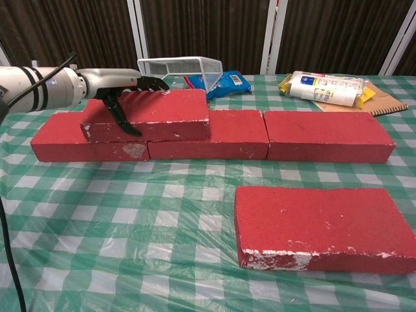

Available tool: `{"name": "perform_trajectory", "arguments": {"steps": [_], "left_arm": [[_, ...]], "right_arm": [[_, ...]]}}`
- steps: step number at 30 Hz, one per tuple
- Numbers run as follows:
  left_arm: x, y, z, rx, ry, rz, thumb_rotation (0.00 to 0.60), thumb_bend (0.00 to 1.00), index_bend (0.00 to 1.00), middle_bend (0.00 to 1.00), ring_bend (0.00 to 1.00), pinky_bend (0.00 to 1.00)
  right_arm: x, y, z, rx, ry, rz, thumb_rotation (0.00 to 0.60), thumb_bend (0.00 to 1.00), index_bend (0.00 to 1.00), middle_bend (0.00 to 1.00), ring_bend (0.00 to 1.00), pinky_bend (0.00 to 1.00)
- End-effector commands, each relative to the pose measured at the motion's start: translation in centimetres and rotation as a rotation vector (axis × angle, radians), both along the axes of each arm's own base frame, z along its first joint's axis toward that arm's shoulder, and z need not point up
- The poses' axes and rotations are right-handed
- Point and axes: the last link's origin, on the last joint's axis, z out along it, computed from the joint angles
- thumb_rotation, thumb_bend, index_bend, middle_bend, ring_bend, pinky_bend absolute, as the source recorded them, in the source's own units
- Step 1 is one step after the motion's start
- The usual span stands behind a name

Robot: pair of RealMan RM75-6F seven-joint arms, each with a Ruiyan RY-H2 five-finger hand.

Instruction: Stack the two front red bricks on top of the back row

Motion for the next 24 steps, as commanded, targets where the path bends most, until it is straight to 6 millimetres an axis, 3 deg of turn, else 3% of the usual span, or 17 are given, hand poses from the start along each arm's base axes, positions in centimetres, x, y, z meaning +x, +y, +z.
{"name": "perform_trajectory", "arguments": {"steps": [1, 10, 24], "left_arm": [[0.01, 0.02, 0.02, -0.001, 0.001, -0.006, 0.6, 0.24, 0.0, 0.06, 0.0, 0.07], [-0.08, -0.06, -0.02, -0.015, -0.001, -0.004, 0.6, 0.24, 0.0, 0.0, 0.0, 0.05], [0.28, -0.88, 0.7, -0.001, -0.018, -0.044, 0.6, 0.24, 0.0, 0.0, 0.0, 0.03]], "right_arm": [[0.0, 0.0, 0.02, -0.001, 0.0, 0.0, 0.6, 0.1, 0.0, 0.0, 0.0, 0.0], [-0.02, 0.01, 0.13, -0.005, -0.001, -0.001, 0.6, 0.1, 0.0, 0.0, 0.0, 0.0], [0.05, 0.02, 0.05, -0.006, -0.001, 0.005, 0.6, 0.1, 0.0, 0.0, 0.0, 0.0]]}}
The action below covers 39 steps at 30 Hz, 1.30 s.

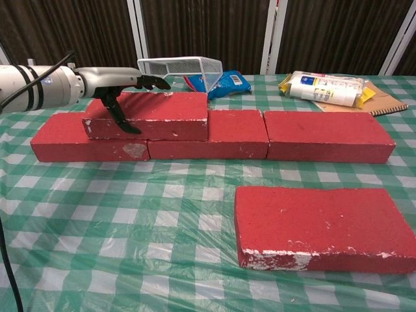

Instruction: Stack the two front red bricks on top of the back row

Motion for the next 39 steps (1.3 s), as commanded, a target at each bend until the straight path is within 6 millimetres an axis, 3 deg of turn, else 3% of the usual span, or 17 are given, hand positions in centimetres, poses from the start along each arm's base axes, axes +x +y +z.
{"name": "perform_trajectory", "arguments": {"steps": [1, 6, 10, 16, 20, 37, 39], "left_arm": [[0.2, -0.7, 0.7, 0.019, -0.01, -0.035, 0.6, 0.24, 0.0, 0.0, 0.0, 0.03], [-1.0, -3.4, 2.9, 0.074, -0.004, -0.098, 0.6, 0.24, 0.0, 0.0, 0.0, 0.03], [-4.9, -7.2, 5.1, 0.149, 0.049, -0.102, 0.6, 0.23, 0.0, 0.0, 0.0, 0.03], [-11.4, -12.9, 6.6, 0.203, 0.076, 0.006, 0.6, 0.23, 0.0, 0.0, 0.0, 0.03], [-13.8, -15.3, 7.2, 0.225, 0.064, 0.055, 0.6, 0.23, 0.0, 0.0, 0.0, 0.03], [-16.8, -16.8, 8.1, 0.241, 0.031, 0.137, 0.6, 0.23, 0.0, 0.0, 0.0, 0.03], [-17.0, -16.9, 8.1, 0.242, 0.027, 0.143, 0.6, 0.23, 0.0, 0.0, 0.0, 0.03]], "right_arm": [[0.1, 0.0, -0.1, 0.004, -0.005, 0.009, 0.6, 0.1, 0.0, 0.0, 0.0, 0.0], [0.4, -0.2, -0.9, 0.052, -0.041, 0.024, 0.6, 0.1, 0.0, 0.0, 0.0, 0.0], [1.4, -0.9, -2.7, 0.126, -0.077, 0.064, 0.6, 0.09, 0.0, 0.0, 0.0, 0.0], [4.4, -2.2, -6.4, 0.262, -0.067, 0.124, 0.6, 0.09, 0.0, 0.0, 0.0, 0.0], [5.7, -2.4, -8.2, 0.338, -0.055, 0.122, 0.6, 0.09, 0.0, 0.0, 0.0, 0.0], [7.0, -4.0, -13.6, 0.437, -0.096, 0.053, 0.6, 0.09, 0.0, 0.0, 0.0, 0.0], [7.2, -4.1, -13.7, 0.419, -0.102, 0.057, 0.6, 0.09, 0.08, 0.03, 0.0, 0.04]]}}
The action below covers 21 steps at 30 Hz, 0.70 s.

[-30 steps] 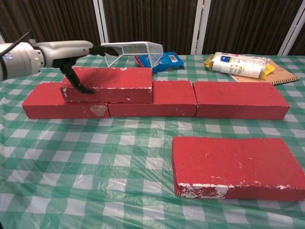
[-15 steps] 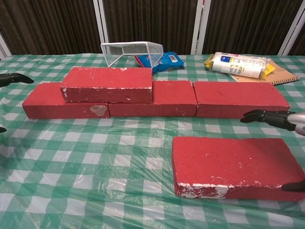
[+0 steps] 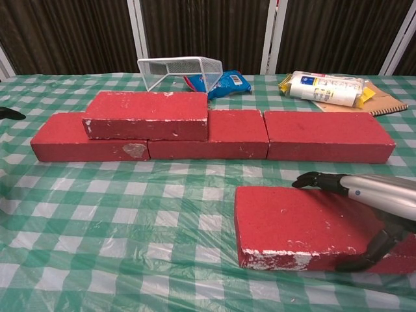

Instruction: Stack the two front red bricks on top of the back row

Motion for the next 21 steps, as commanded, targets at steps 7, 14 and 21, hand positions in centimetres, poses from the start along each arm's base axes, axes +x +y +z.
{"name": "perform_trajectory", "arguments": {"steps": [7, 14, 21], "left_arm": [[-0.5, -0.2, -0.2, -0.002, -0.016, 0.012, 0.6, 0.23, 0.0, 0.0, 0.0, 0.03], [-0.8, -0.2, -0.4, -0.002, -0.025, 0.025, 0.6, 0.23, 0.0, 0.0, 0.0, 0.03], [-0.9, -0.2, -0.4, 0.019, -0.021, 0.025, 0.6, 0.23, 0.0, 0.0, 0.0, 0.03]], "right_arm": [[0.6, -0.3, 0.1, -0.061, 0.003, 0.015, 0.6, 0.11, 0.55, 0.4, 0.27, 0.43], [1.3, -1.2, 1.2, -0.099, 0.011, 0.025, 0.6, 0.11, 0.62, 0.45, 0.33, 0.47], [2.7, -3.7, 4.8, -0.22, -0.042, 0.049, 0.6, 0.11, 0.61, 0.45, 0.33, 0.47]]}}
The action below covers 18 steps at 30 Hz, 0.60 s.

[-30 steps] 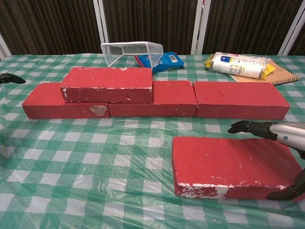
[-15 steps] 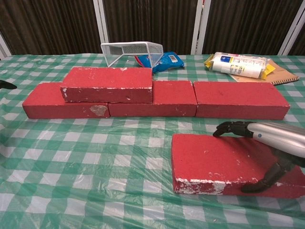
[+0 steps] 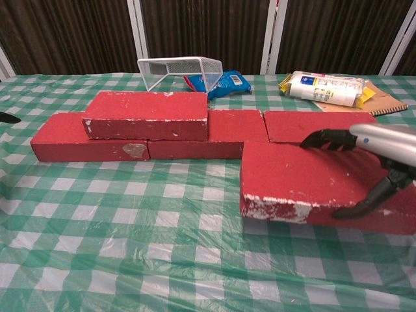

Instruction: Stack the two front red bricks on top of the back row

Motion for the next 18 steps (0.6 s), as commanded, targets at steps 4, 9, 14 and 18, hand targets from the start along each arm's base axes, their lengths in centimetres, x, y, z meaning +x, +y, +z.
{"name": "perform_trajectory", "arguments": {"steps": [4, 9, 14, 18], "left_arm": [[0.0, 0.0, -0.1, 0.006, 0.009, -0.001, 0.6, 0.23, 0.0, 0.0, 0.0, 0.03], [-0.5, 0.1, -0.3, 0.028, 0.053, 0.019, 0.6, 0.23, 0.0, 0.0, 0.0, 0.03], [-0.7, 0.4, -0.6, 0.043, 0.08, 0.036, 0.6, 0.23, 0.0, 0.0, 0.0, 0.03], [-0.9, 0.5, -0.9, 0.048, 0.097, 0.047, 0.6, 0.23, 0.0, 0.0, 0.0, 0.03]], "right_arm": [[1.3, -2.0, 2.2, -0.067, -0.029, 0.034, 0.6, 0.11, 0.61, 0.45, 0.33, 0.47], [4.4, -7.7, 5.5, -0.17, 0.005, 0.142, 0.6, 0.11, 0.61, 0.45, 0.33, 0.47], [4.9, -12.1, 6.3, -0.181, 0.013, 0.146, 0.6, 0.11, 0.6, 0.45, 0.33, 0.47], [4.4, -15.4, 6.6, -0.173, 0.02, 0.109, 0.6, 0.11, 0.6, 0.45, 0.33, 0.47]]}}
